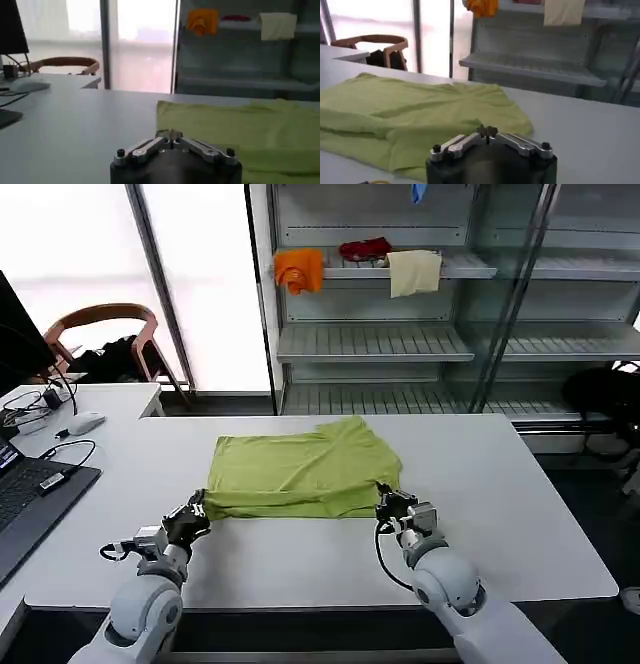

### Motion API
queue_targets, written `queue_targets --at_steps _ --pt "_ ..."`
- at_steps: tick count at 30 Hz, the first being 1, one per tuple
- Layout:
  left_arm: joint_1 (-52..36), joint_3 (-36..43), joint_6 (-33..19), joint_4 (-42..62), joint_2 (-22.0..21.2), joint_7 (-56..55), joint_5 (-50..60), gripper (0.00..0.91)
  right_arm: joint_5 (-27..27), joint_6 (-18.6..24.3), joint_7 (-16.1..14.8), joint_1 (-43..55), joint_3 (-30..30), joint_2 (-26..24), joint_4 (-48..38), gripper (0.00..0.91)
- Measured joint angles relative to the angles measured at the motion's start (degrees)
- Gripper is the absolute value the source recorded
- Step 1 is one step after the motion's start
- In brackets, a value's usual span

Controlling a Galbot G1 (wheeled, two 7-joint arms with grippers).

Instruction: Fold and organize the clothes.

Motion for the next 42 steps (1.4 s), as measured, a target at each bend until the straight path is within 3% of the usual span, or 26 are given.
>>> queue_targets --at_steps 1,3,4,22,28,42 --pt "0.0 0.03 0.02 0.0 0.01 0.25 0.16 0.05 0.0 -0.03 0.14 0.01 0.1 0.07 -0.16 0.0" --pt "0.12 0.09 0.15 -0.13 0.1 0.54 0.46 0.393 0.03 -0.15 0.42 0.0 0.22 0.22 -0.32 0.0" --pt "0.23 0.09 0.26 -0.23 0.19 0.66 0.62 0.907 0.13 -0.3 0.76 -0.01 0.27 0.36 -0.33 0.907" --pt "4.5 -3.05 5.04 -5.42 3.28 1.82 5.76 0.907 0.9 -4.35 8.89 -2.12 2.22 -1.24 4.43 0.907" --pt "6.94 -4.24 6.41 -8.33 3.74 2.92 5.31 0.907 0.22 -3.24 7.5 -5.03 3.98 -3.08 7.31 0.907" --pt "7.15 -4.41 5.45 -7.32 1.98 6.8 -1.18 0.907 0.08 3.76 0.53 -11.26 5.91 -3.79 6.72 0.907"
